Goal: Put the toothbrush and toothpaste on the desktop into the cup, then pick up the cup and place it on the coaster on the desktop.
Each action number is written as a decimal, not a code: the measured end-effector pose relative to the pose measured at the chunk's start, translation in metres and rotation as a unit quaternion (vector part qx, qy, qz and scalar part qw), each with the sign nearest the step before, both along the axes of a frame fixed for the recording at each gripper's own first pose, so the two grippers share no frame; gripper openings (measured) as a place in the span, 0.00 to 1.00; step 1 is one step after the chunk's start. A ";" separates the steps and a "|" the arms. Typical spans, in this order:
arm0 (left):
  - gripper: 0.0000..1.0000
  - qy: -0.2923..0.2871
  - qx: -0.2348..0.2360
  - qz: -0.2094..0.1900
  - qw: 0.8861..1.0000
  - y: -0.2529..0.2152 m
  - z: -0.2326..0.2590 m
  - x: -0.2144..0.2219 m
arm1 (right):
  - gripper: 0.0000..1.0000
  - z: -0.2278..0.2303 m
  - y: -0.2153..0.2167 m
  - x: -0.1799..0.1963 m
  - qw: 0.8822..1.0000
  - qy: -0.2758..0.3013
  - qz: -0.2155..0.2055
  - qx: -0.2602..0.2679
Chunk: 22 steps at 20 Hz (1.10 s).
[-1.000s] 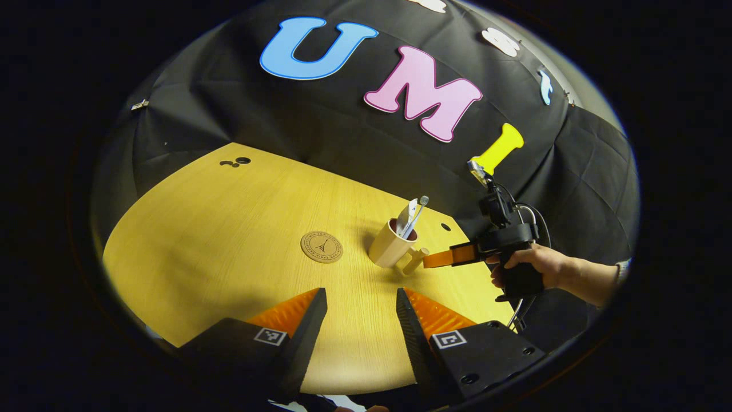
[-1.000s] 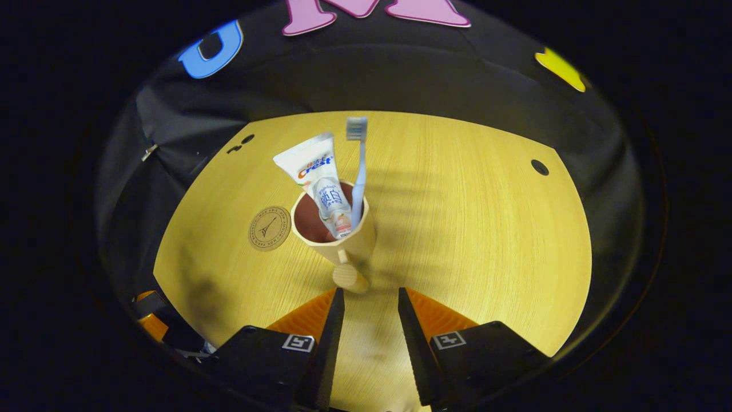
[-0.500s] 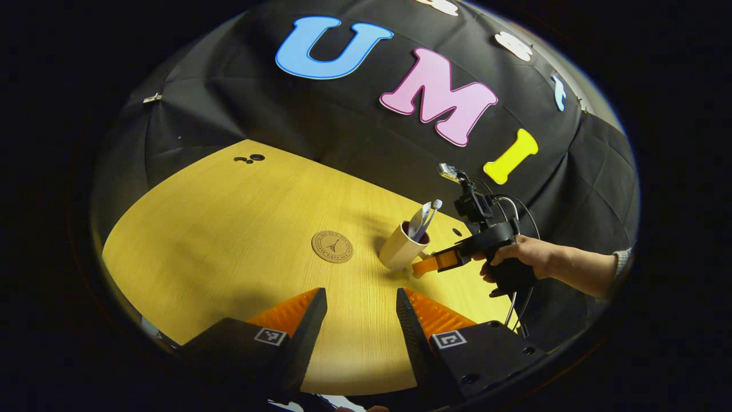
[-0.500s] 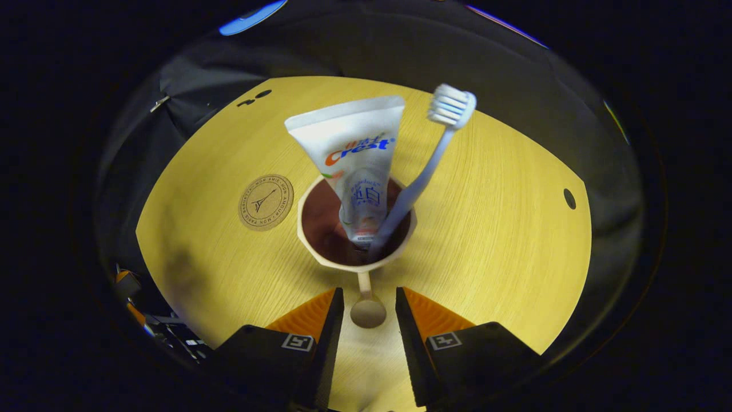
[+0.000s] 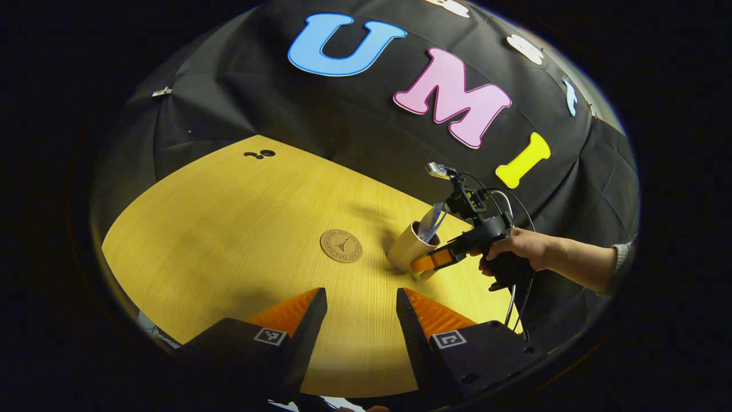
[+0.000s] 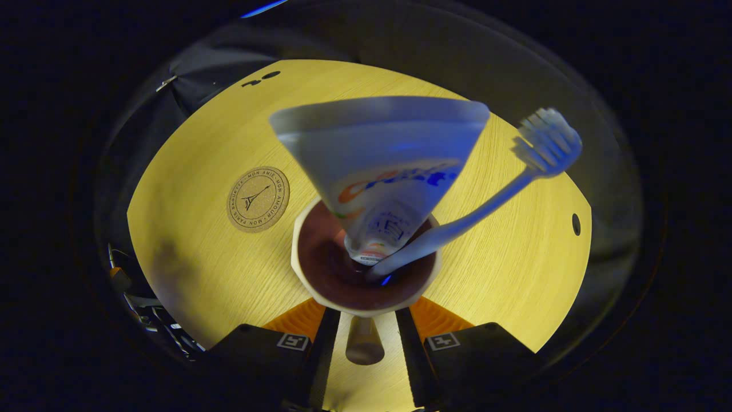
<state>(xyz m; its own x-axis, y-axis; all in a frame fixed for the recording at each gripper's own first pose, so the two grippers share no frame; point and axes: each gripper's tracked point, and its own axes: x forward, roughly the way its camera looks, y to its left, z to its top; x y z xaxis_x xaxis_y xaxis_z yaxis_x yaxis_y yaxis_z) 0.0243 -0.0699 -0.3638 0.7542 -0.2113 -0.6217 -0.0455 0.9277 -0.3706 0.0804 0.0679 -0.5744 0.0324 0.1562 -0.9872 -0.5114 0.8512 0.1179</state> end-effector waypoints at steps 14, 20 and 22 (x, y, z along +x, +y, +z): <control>0.77 0.004 -0.012 0.025 1.000 0.028 -0.004 0.012 | 0.31 -0.003 0.007 0.002 1.000 0.012 -0.012 -0.010; 0.77 0.000 -0.014 0.027 1.000 0.037 -0.001 0.010 | 0.30 0.011 0.037 0.001 1.000 0.008 -0.003 0.009; 0.77 -0.001 -0.011 0.028 1.000 0.043 0.001 0.009 | 0.30 0.015 0.052 0.000 1.000 0.008 0.007 0.014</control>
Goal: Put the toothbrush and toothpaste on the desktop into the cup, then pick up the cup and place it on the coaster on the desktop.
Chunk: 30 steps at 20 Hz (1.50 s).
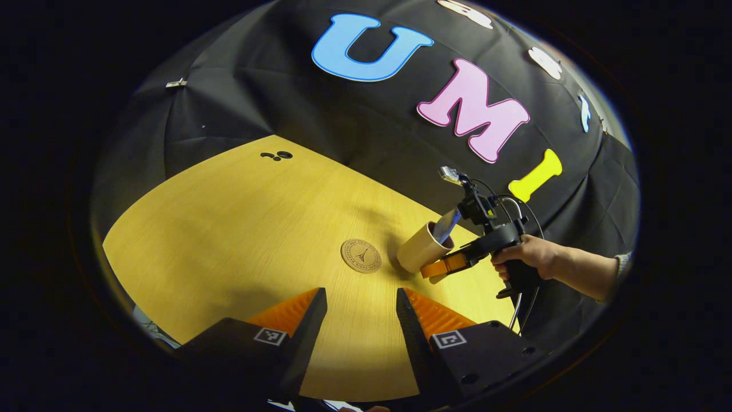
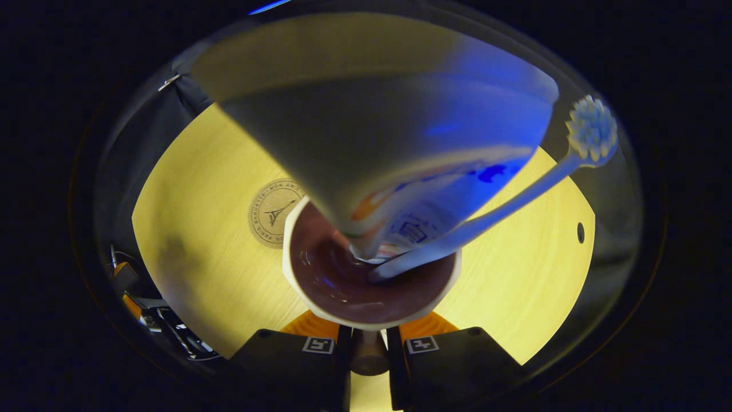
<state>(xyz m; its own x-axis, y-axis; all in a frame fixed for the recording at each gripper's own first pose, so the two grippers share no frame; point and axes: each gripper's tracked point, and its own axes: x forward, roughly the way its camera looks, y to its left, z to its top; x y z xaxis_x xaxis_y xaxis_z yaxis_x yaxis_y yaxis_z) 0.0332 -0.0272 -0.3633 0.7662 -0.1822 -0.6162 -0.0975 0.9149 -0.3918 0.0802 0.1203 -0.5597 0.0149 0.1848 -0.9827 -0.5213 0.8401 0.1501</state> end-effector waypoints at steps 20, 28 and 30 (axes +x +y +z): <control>0.77 0.001 -0.003 0.037 0.999 0.056 0.003 -0.015 | 0.30 -0.002 0.101 -0.012 0.998 0.016 0.063 0.014; 0.77 0.003 -0.005 0.038 0.999 0.061 -0.001 -0.014 | 0.30 -0.007 0.102 -0.014 0.998 0.022 0.063 0.006; 0.77 0.004 -0.004 0.039 0.999 0.062 -0.001 -0.014 | 0.30 -0.007 0.101 -0.014 0.998 0.024 0.062 0.006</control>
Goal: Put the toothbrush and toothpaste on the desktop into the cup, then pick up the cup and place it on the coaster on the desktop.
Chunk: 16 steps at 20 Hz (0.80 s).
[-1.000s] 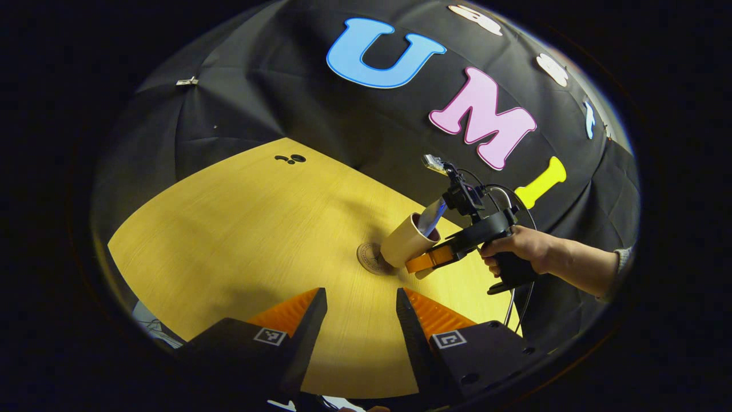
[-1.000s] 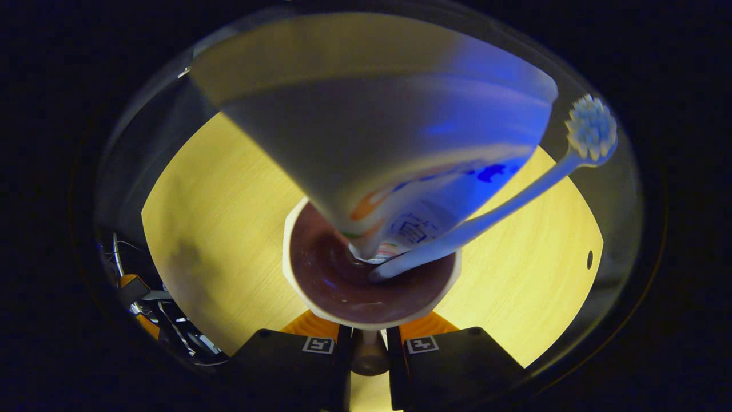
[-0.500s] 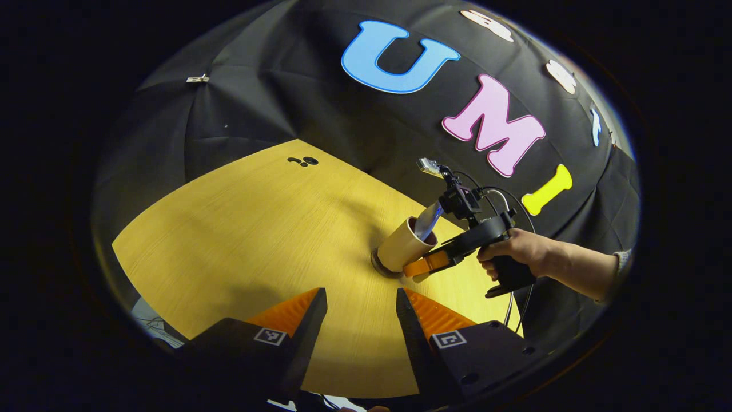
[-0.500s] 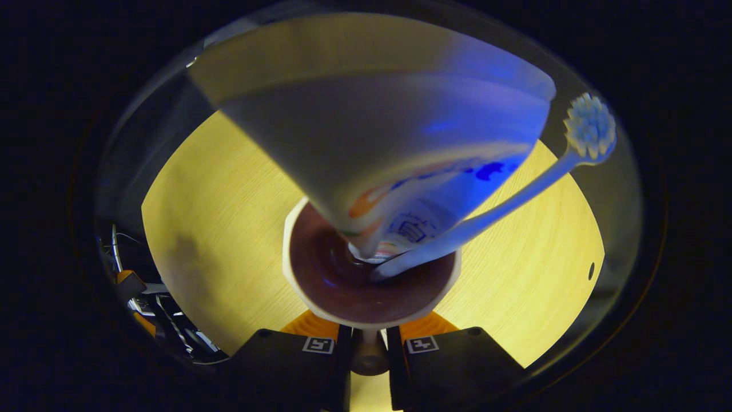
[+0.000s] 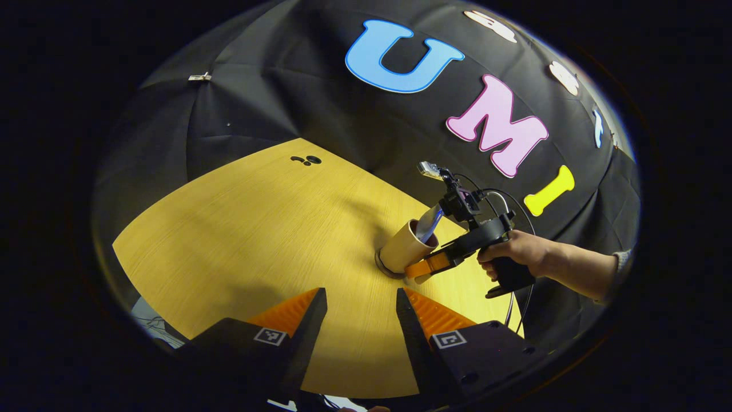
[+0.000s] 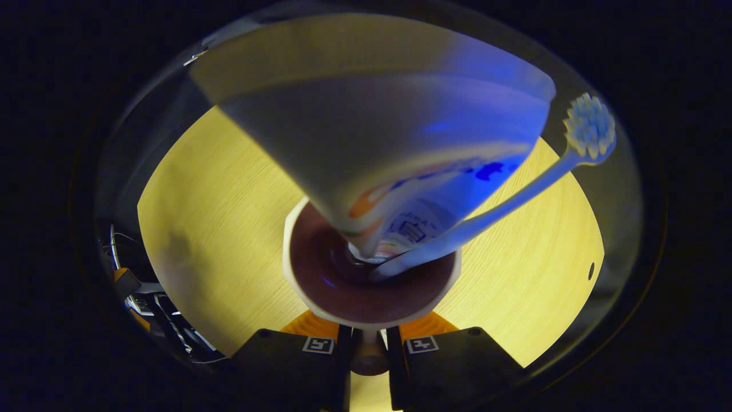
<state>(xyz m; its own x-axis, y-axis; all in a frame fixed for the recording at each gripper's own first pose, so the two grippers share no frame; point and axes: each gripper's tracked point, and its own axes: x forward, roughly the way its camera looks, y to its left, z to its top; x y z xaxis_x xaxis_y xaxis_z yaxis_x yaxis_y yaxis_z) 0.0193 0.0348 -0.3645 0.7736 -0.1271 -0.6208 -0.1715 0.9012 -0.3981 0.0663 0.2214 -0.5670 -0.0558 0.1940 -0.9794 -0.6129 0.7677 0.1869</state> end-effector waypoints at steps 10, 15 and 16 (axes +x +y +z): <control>0.77 -0.005 -0.001 -0.004 1.000 0.000 0.001 0.005 | 0.39 0.000 -0.004 0.000 1.000 -0.005 0.002 -0.008; 0.77 -0.007 0.000 -0.007 1.000 -0.001 0.006 0.004 | 0.59 0.012 -0.001 0.003 1.000 -0.013 -0.002 0.004; 0.77 -0.010 -0.001 -0.009 1.000 -0.002 0.007 0.005 | 0.63 0.016 -0.003 0.004 1.000 -0.017 -0.003 0.004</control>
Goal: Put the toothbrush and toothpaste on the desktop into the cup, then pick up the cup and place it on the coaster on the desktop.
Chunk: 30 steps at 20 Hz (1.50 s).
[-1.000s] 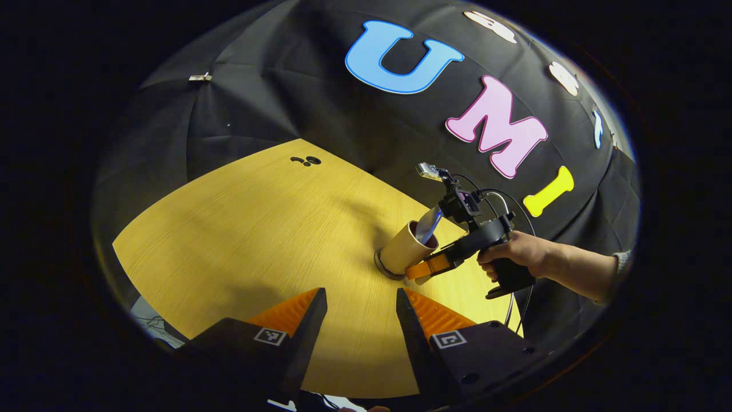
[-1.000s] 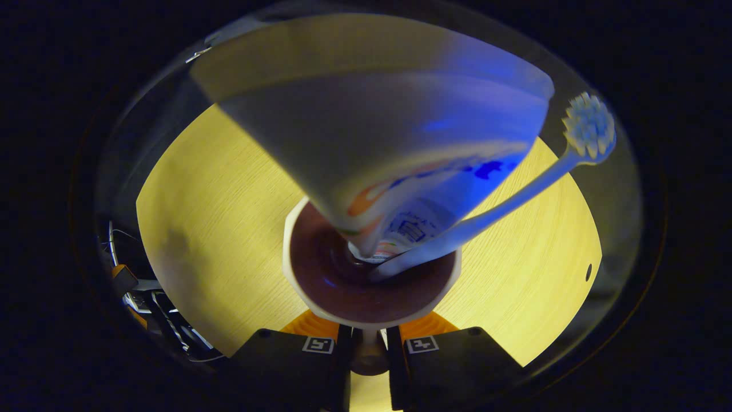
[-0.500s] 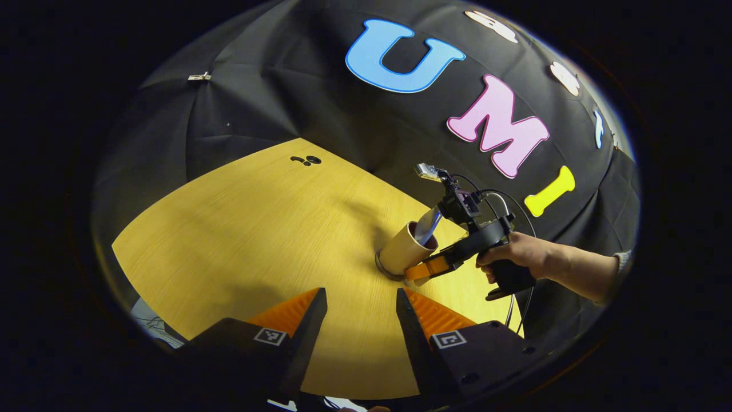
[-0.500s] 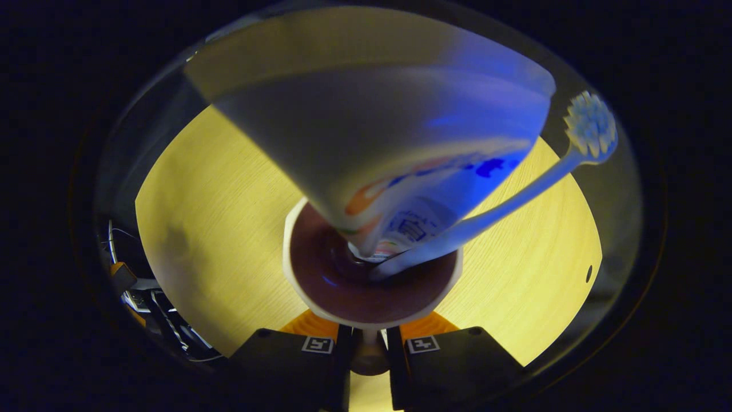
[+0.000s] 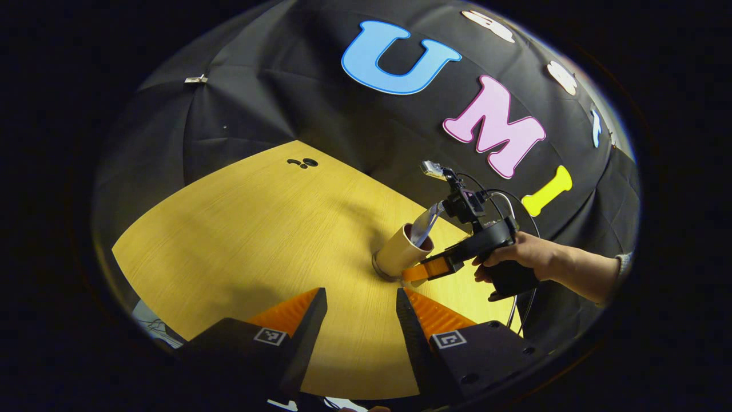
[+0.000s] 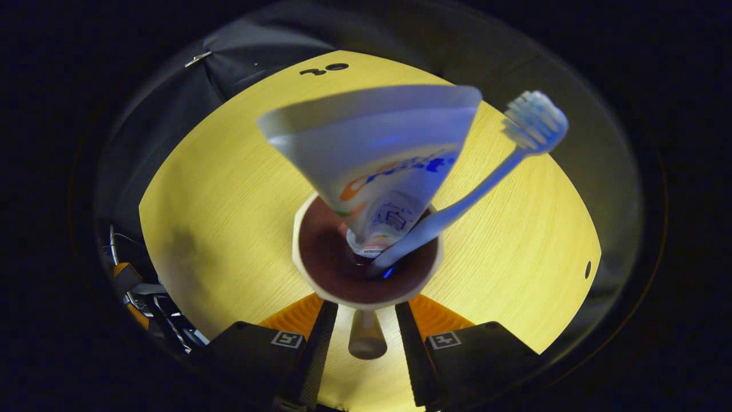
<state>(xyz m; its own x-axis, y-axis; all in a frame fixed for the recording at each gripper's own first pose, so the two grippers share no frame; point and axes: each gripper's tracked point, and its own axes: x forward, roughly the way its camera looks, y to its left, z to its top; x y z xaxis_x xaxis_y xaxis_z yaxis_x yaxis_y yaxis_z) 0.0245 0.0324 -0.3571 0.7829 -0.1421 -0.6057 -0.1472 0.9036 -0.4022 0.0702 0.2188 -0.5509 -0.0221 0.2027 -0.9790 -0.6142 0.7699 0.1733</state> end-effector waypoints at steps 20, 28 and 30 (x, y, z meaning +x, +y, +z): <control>0.78 -0.075 0.035 -0.102 0.991 -0.066 0.071 0.040 | 0.95 0.192 -0.092 0.028 0.954 -0.225 -0.154 0.121; 0.79 -0.095 0.081 -0.129 0.984 -0.082 0.092 0.045 | 0.95 0.231 -0.104 -0.006 0.930 -0.282 -0.171 0.166; 0.80 -0.098 0.102 -0.133 0.981 -0.083 0.095 0.046 | 0.95 0.242 -0.105 -0.010 0.920 -0.303 -0.169 0.182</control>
<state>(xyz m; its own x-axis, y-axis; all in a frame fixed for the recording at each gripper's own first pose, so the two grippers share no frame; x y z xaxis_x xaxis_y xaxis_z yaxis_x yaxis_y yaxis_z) 0.0705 -0.0507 -0.2620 0.8392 -0.2487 -0.4836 0.1672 0.9642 -0.2059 0.0607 0.1133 -0.3090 0.6301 0.4145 -0.6566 -0.4185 0.8936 0.1625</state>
